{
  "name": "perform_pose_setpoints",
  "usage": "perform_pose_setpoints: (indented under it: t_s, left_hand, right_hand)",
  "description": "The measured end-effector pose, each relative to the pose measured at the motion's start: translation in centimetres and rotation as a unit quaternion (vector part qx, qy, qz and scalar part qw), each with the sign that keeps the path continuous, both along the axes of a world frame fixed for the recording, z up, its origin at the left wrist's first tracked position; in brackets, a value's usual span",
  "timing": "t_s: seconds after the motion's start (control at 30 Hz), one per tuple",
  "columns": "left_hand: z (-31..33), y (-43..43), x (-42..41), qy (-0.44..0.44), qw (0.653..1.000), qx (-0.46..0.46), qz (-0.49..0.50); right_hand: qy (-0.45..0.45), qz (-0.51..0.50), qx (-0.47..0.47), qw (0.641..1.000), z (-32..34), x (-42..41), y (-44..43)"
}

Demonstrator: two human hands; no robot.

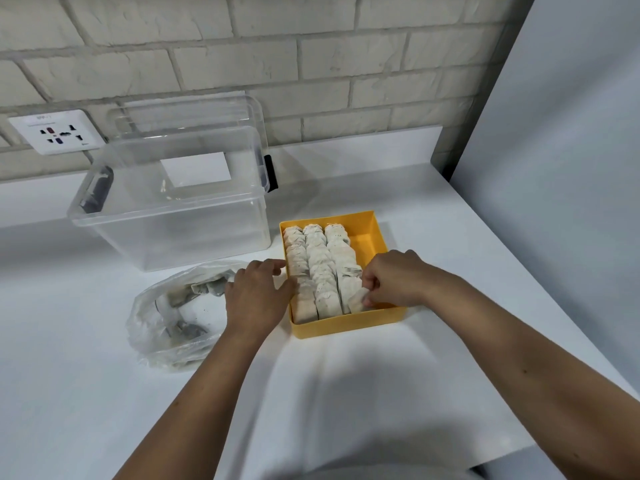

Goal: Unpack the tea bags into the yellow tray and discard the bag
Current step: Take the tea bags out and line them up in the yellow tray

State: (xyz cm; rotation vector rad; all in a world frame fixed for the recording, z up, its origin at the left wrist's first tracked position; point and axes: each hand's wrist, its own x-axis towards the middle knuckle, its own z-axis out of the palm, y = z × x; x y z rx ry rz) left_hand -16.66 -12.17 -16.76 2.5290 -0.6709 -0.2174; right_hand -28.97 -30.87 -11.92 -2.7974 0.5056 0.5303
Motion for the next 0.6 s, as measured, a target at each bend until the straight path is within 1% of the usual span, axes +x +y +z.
perform_pose_setpoints:
  t_s: [0.17, 0.27, 0.47, 0.53, 0.6]
  left_hand:
    - [0.2, 0.0, 0.0, 0.026, 1.0, -0.007, -0.005]
    - [0.3, 0.2, 0.1, 0.033, 0.999, -0.009, -0.006]
    - [0.6, 0.3, -0.2, 0.056, 0.998, -0.03, -0.006]
    - [0.9, 0.6, -0.1, 0.065, 0.996, -0.062, -0.007]
    - [1.3, 1.2, -0.1, 0.079, 0.991, -0.112, 0.0]
  right_hand:
    - [-0.016, 0.009, -0.107, 0.994, -1.8, 0.6, 0.6]
    - [-0.037, 0.001, -0.148, 0.988, -2.5, 0.7, 0.8]
    - [-0.058, -0.025, -0.17, 0.983, -2.6, 0.7, 0.6]
    - [-0.094, -0.04, -0.175, 0.979, -2.0, 0.9, 0.5]
    - [-0.142, -0.048, -0.152, 0.977, -1.3, 1.1, 0.7]
